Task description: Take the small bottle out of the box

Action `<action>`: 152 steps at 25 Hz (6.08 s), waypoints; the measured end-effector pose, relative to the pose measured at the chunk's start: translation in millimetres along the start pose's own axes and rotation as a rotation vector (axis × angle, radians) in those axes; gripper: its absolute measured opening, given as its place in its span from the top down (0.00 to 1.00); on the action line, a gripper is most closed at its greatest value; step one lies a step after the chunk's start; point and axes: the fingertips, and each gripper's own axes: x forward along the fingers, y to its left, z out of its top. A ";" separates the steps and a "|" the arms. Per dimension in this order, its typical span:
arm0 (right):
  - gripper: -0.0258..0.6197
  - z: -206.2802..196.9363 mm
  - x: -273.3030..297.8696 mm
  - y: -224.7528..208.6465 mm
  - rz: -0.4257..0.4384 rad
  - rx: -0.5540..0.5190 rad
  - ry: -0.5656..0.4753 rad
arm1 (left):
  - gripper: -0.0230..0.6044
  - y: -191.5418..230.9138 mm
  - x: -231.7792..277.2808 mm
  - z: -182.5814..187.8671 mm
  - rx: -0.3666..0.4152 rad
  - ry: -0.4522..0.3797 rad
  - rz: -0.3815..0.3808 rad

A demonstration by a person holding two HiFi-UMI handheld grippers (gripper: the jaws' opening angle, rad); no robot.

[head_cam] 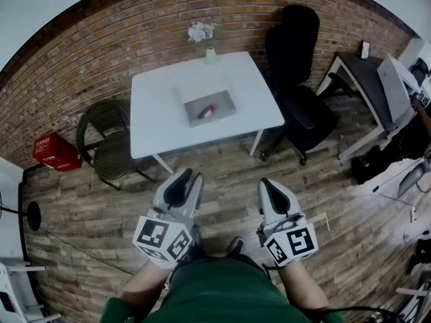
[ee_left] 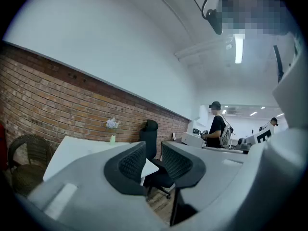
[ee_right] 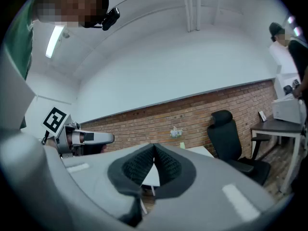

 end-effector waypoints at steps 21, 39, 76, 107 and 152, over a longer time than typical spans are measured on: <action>0.96 -14.6 106.8 79.3 -0.203 0.000 0.010 | 0.79 188.5 -36.7 36.4 0.049 -0.042 -0.047; 0.96 -31.6 186.7 28.5 -0.196 0.055 0.061 | 0.79 242.8 44.9 25.9 0.034 0.028 -0.010; 0.96 -28.2 296.8 -196.4 -0.132 0.201 0.121 | 0.75 249.8 308.7 -83.0 0.178 0.527 0.047; 0.96 -37.6 358.3 -224.4 -0.280 0.205 0.150 | 0.59 283.6 396.5 -286.4 0.247 1.236 -0.182; 0.96 -1.4 387.4 -248.2 -0.091 0.168 0.123 | 0.63 219.8 434.3 -80.6 0.003 0.534 -0.214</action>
